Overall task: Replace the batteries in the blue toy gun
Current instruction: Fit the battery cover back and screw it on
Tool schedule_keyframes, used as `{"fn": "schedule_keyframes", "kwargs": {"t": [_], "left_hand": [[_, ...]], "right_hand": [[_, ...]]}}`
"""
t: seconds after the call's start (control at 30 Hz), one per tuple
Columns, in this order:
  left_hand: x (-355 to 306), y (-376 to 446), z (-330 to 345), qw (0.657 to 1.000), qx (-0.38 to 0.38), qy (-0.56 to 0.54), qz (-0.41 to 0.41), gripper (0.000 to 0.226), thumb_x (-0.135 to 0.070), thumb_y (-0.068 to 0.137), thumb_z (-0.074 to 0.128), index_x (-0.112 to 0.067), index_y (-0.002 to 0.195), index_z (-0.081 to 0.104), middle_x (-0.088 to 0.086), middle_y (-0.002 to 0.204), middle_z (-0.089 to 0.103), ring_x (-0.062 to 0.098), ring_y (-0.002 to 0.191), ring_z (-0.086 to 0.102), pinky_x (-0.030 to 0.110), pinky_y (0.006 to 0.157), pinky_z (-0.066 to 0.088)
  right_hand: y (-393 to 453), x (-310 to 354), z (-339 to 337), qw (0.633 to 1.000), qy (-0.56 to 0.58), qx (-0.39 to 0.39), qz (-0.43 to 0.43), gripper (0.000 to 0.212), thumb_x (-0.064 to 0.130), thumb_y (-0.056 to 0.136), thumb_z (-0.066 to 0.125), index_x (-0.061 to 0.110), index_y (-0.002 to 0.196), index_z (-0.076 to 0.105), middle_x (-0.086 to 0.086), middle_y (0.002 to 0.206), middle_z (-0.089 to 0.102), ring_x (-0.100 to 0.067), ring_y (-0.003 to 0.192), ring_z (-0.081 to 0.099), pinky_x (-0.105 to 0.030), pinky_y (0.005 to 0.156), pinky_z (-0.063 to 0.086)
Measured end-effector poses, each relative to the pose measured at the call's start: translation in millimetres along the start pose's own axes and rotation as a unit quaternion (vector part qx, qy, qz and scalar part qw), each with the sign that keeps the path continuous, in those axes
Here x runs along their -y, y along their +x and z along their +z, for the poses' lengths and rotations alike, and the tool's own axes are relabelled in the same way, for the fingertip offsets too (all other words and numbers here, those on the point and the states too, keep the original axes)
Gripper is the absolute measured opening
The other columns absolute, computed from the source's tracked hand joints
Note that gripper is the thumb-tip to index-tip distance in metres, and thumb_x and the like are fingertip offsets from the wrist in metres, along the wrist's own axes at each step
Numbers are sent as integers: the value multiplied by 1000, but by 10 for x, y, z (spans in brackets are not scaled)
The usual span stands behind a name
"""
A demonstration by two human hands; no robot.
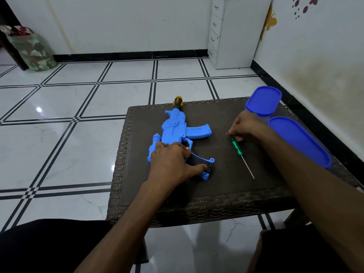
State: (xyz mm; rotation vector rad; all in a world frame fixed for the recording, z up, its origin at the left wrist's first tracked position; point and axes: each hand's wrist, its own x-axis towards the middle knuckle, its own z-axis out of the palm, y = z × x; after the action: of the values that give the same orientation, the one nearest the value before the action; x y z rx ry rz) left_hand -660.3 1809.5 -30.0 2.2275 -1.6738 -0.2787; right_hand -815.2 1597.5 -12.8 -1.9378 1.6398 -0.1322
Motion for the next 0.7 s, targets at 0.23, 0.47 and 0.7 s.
{"fn": "schedule_keyframes", "kwargs": {"t": [0.23,0.47,0.7], "left_hand": [[44,49,26,1000,17,8,1,68,-81,61,51,-25,93,74,-12,115,64,23,115,46,36,97,31],[-23,-45,-22,1000,12,-7,-15,59,-69,69,65,-22,103,72,-13,119,61,25,118,36,30,91,29],[-6,-39,-2,1000,25,0,-10,63,-73,67,63,-25,109,70,-11,127,58,26,125,35,32,102,28]], "right_hand": [[29,-94,-30,982,-105,-44,-152,9,5,89,69,11,93,73,-6,88,73,-18,76,69,-34,77,57],[72,-75,50,966,-141,-12,-215,13,5,82,76,14,91,73,-1,83,73,-10,77,67,-20,63,49],[157,-130,109,958,-154,-31,-240,7,8,85,73,15,88,71,2,81,68,-9,76,62,-28,71,50]]}}
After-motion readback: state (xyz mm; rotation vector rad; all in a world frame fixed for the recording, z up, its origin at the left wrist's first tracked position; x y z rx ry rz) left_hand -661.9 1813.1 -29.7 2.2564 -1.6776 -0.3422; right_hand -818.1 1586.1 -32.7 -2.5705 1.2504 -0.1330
